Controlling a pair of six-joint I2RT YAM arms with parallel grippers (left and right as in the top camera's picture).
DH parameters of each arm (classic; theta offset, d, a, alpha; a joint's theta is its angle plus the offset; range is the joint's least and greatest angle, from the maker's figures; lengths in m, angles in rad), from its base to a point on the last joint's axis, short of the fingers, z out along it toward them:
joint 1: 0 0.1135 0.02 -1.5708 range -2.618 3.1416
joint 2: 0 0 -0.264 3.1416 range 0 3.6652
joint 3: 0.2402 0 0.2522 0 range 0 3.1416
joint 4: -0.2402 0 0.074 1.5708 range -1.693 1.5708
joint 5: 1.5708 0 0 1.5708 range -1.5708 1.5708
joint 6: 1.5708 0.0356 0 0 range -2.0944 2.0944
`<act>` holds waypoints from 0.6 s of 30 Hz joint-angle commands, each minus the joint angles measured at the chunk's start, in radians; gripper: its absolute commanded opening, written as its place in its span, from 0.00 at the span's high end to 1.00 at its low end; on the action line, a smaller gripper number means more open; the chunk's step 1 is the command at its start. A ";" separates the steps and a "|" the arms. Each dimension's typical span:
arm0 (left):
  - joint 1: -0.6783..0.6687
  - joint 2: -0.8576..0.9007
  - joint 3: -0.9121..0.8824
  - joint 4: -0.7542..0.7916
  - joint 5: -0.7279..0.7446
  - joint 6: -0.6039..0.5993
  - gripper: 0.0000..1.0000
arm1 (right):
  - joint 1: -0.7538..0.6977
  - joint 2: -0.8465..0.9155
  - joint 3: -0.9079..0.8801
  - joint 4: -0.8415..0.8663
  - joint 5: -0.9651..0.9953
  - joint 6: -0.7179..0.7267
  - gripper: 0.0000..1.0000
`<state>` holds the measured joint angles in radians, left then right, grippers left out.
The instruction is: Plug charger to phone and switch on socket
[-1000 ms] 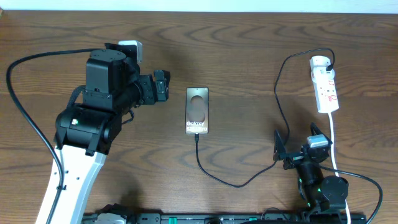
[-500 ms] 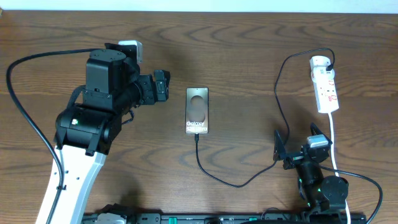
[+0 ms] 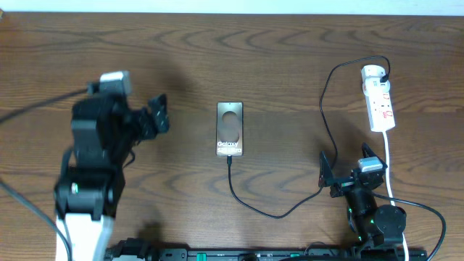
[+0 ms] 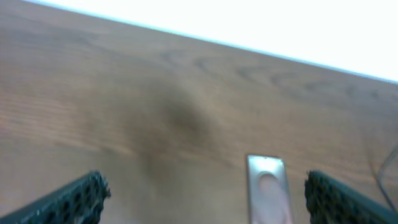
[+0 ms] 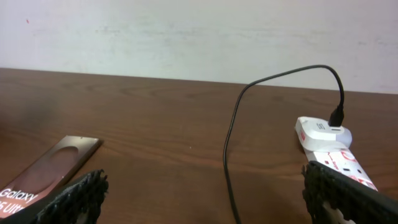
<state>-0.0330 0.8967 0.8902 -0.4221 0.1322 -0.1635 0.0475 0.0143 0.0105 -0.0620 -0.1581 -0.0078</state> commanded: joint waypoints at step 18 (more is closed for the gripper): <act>0.094 -0.642 -0.707 0.357 0.042 0.418 0.02 | 0.006 -0.009 -0.005 -0.001 0.010 0.006 0.01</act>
<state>0.0563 0.3042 0.2314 -0.0734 0.1600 0.1959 0.0475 0.0120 0.0101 -0.0620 -0.1562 -0.0078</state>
